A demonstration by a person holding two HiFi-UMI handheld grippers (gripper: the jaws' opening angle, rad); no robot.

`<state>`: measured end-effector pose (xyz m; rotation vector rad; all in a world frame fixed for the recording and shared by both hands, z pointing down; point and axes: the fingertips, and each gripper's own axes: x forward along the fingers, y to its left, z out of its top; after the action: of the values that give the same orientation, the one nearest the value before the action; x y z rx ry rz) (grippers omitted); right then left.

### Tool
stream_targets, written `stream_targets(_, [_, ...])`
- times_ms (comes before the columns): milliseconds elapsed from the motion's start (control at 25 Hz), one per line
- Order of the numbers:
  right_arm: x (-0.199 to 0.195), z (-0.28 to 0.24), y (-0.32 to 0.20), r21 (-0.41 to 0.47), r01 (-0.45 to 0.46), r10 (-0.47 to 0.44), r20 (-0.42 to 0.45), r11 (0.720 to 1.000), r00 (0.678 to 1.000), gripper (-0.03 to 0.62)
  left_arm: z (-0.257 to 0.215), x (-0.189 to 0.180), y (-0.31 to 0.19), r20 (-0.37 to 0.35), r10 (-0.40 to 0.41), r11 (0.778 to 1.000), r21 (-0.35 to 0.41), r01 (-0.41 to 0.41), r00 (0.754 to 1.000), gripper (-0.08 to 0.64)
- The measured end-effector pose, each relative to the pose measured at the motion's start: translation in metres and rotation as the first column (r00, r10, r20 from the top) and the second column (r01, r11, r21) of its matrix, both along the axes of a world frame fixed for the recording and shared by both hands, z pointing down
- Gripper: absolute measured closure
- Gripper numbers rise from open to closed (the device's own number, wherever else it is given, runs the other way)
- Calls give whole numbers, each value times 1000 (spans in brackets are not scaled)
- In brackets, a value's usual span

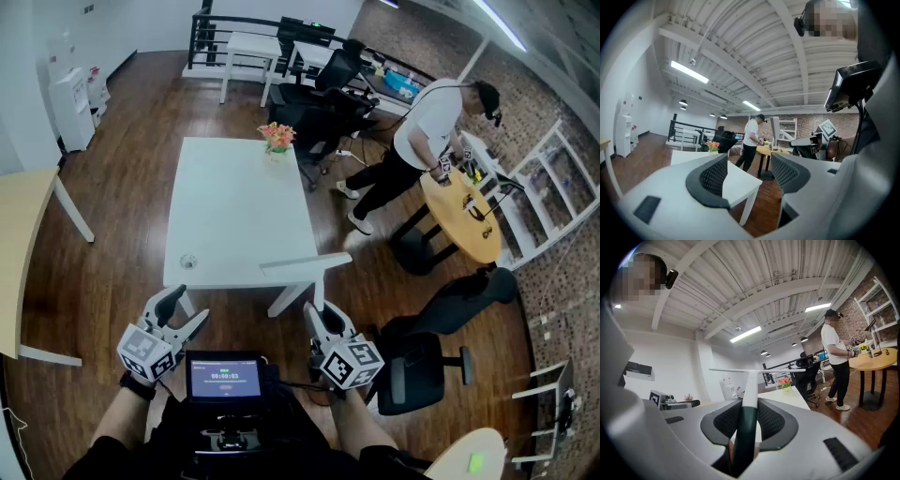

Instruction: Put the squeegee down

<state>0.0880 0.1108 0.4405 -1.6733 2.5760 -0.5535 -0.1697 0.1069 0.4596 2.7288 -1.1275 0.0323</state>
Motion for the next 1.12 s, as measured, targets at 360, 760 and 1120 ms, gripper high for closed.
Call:
stream_targets(360, [11,5,-38,4,-10,10,-35,1000,999,481,4,6,-23,-11,36,999,-31,-36,999,239])
stream_targets(760, [25,22,-130,-5,16,-17,-136,1000,991,480,13,11,-77,48,-17,999,-34,19,999,239])
stream_targets(1120, [36,76,-231,-108,56,-75,-180,993,981,480,19,34,-155,70,-53,997,-60,57,996,239])
